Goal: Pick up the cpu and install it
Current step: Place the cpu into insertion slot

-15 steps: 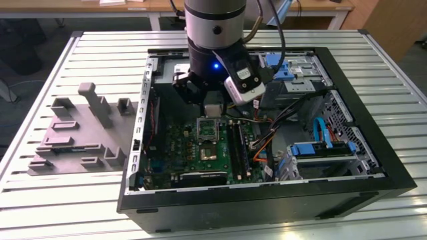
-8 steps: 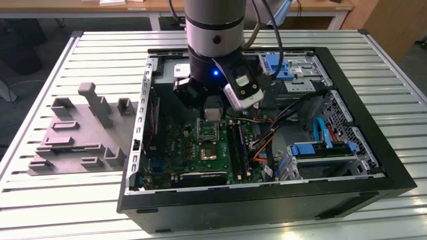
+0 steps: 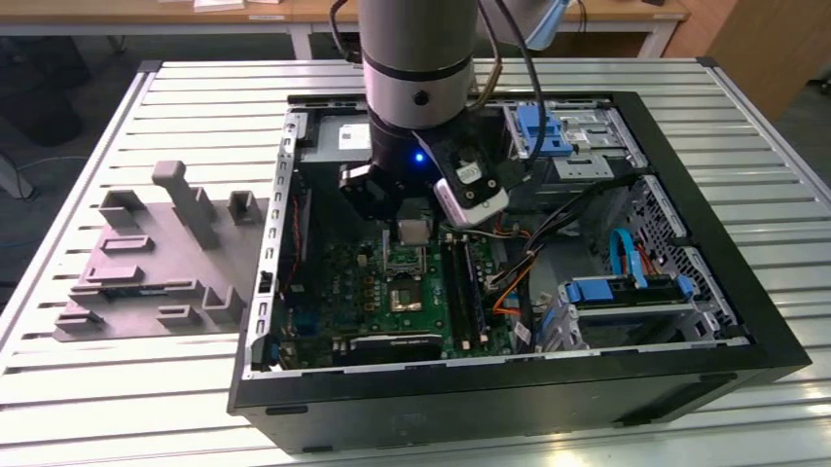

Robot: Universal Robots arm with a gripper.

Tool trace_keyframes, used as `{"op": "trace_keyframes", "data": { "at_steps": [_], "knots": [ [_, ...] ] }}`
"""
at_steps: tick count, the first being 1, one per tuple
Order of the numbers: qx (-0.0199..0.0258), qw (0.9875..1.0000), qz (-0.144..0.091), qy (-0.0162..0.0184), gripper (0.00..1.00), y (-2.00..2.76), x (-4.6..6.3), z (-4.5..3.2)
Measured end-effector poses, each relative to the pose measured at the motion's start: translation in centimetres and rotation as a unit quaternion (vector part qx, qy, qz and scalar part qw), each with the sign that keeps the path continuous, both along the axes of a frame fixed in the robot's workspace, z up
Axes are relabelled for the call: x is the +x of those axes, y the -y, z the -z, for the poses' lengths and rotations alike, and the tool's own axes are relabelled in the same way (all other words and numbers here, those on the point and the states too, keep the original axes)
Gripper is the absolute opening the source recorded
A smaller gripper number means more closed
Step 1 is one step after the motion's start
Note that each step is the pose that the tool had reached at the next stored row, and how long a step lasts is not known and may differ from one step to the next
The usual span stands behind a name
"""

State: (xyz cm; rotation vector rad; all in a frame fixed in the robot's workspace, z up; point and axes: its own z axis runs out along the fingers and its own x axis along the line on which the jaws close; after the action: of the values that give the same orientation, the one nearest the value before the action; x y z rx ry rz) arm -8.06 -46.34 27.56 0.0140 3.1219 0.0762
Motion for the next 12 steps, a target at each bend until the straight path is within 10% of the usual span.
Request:
{"op": "trace_keyframes", "data": {
  "at_steps": [12],
  "knots": [
    [-0.0076,1.0000,0.000,-0.0002,0.47,0.53,0.00,0.73]
  ]
}}
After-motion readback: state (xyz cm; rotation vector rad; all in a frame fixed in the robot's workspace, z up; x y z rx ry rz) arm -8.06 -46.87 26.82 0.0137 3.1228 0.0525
